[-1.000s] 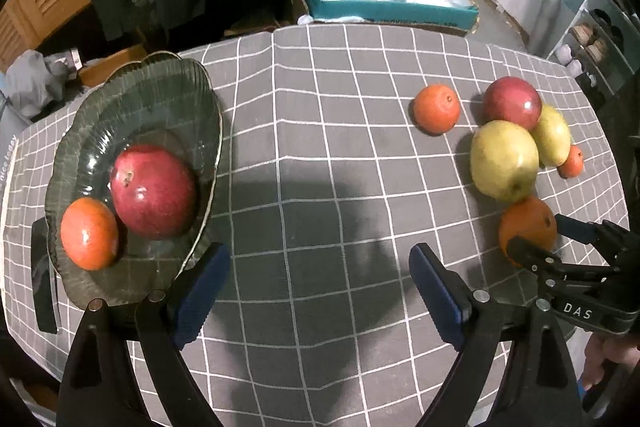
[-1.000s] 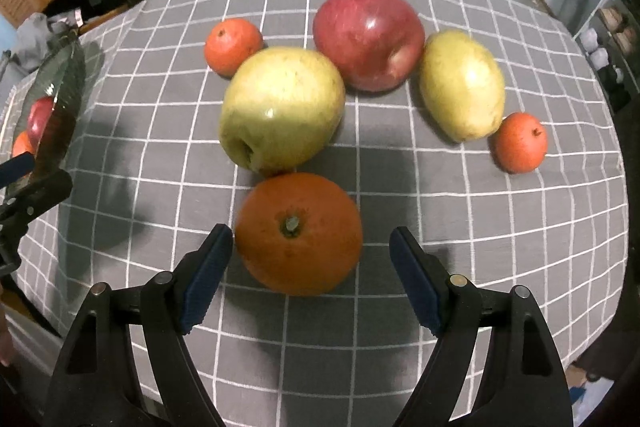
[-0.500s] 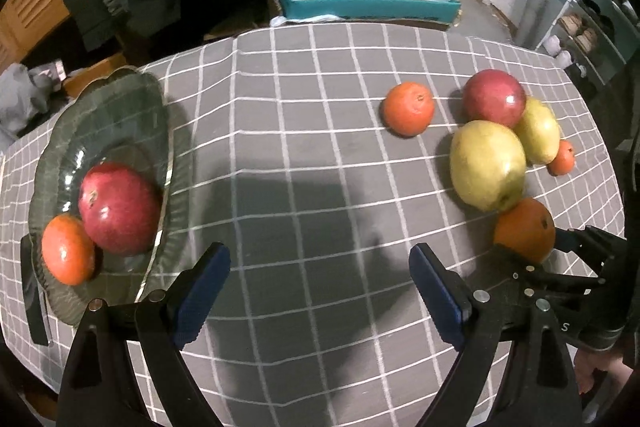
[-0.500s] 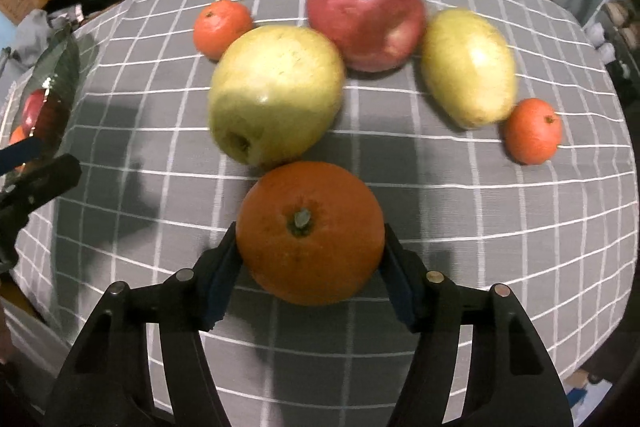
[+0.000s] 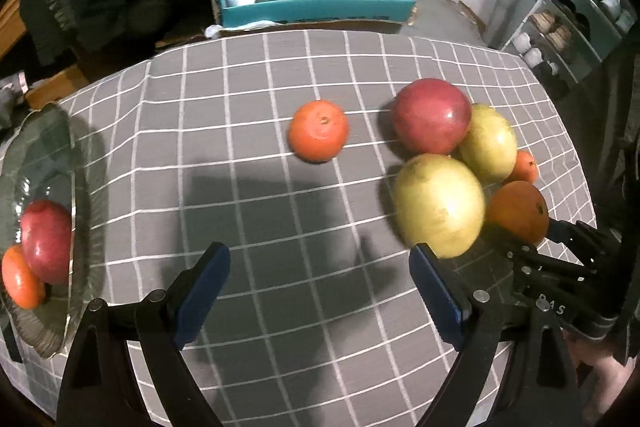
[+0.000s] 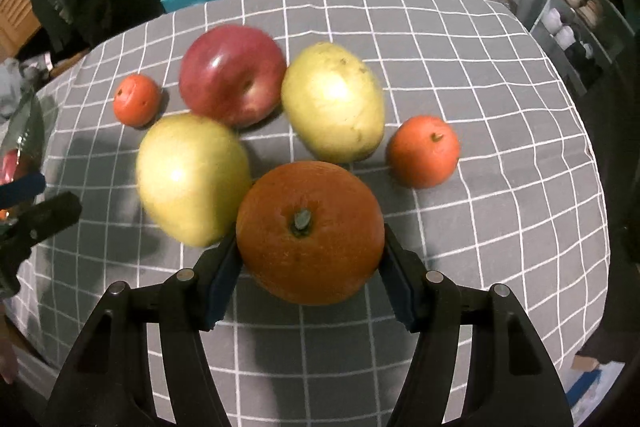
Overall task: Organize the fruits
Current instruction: 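Grasp a yellow pear with the left tool while the right tool grasps an orange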
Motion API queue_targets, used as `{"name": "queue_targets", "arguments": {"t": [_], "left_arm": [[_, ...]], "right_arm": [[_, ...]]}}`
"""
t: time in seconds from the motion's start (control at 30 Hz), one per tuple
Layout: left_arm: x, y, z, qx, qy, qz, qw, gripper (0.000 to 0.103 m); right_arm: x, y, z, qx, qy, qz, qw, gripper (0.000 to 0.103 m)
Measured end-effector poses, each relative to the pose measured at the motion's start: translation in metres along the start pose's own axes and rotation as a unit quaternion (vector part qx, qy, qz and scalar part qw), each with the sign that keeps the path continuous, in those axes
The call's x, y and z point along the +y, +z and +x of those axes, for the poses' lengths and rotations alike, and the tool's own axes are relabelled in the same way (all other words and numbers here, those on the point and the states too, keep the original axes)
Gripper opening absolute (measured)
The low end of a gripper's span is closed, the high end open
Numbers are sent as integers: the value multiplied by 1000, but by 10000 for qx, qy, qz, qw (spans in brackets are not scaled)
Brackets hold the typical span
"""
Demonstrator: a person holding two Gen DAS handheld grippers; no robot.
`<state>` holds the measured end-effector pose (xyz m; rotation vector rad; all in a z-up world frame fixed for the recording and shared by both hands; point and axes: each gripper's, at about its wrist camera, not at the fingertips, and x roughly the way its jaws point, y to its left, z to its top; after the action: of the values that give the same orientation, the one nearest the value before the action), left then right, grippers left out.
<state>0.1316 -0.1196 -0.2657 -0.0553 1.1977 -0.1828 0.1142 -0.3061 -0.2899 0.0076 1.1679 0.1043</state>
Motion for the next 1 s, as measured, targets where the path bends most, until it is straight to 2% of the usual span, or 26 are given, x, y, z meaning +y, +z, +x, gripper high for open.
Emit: {"name": "queue_targets", "arguments": {"t": [0.13,0.23,0.47,0.63,0.8,1.0], "left_arm": [[-6,4,3,24,-38,8,10000,92],[-7,6,4,21,-80,-26,10000,92],[-14,15,8,66,-395,-282,9988,92],[-29,22,15,91,-531,-314,9981,92],[-45,23,27,205,-563,-203,9980,92],[-58,21,49,429,-531,-146,9976,92]], "right_arm": [[13,6,3,-21,201,-42,9998,64],[16,7,3,-38,168,-96,9998,64],[-5,6,-5,-115,-130,67,9998,64],[-25,4,-9,-149,-187,376,9990,64],[-41,3,-13,-206,-201,616,9977,64],[-45,4,-15,-263,-346,594,9973,64]]}}
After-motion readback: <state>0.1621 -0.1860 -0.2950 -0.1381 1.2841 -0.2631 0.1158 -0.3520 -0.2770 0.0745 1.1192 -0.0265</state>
